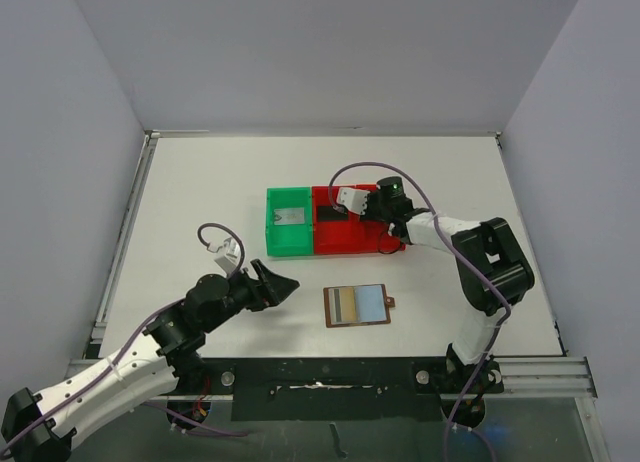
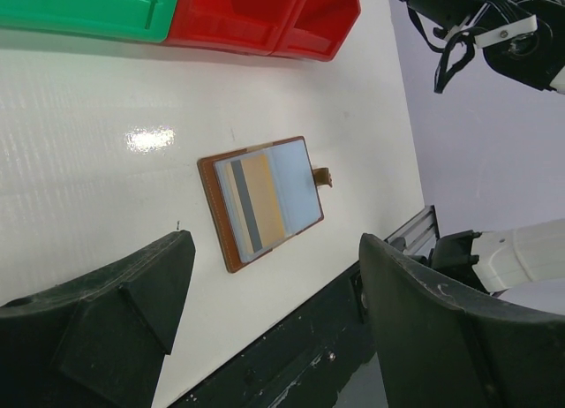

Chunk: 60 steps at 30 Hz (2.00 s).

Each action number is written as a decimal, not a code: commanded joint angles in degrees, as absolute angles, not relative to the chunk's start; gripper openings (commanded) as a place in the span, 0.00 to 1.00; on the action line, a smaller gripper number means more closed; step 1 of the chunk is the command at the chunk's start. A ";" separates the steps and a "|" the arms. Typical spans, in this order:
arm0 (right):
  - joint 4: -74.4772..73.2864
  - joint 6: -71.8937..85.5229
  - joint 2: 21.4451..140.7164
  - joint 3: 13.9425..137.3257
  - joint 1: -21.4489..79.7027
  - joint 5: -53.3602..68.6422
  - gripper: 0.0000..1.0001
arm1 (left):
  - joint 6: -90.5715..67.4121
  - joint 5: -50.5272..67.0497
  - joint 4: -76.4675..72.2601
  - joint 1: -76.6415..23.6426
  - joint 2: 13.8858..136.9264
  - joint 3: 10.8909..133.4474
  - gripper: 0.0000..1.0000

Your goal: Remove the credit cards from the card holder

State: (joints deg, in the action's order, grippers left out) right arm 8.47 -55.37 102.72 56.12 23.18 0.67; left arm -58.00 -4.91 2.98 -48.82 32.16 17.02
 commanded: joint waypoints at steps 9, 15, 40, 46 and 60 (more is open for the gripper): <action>6.96 -57.37 104.74 60.19 22.81 1.85 0.13 | -59.37 -5.02 3.16 -49.12 28.52 16.74 0.74; 5.93 -57.42 105.00 60.36 22.84 2.46 0.23 | -59.41 -4.50 3.21 -49.13 28.99 17.01 0.74; -2.49 -55.16 105.88 65.04 20.40 9.44 0.45 | -58.56 1.04 -0.09 -49.08 33.31 17.25 0.74; -3.58 -54.84 106.40 66.20 20.29 11.09 0.46 | -58.28 2.92 -1.18 -49.15 35.73 18.37 0.74; -3.79 -51.25 104.32 67.23 18.89 14.59 0.57 | -58.18 2.29 -0.65 -49.85 36.22 19.47 0.74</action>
State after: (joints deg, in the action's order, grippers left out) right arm -6.20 -53.12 106.61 65.58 19.46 12.71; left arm -59.24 1.85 2.81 -49.47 36.07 16.75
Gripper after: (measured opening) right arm 0.557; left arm 0.739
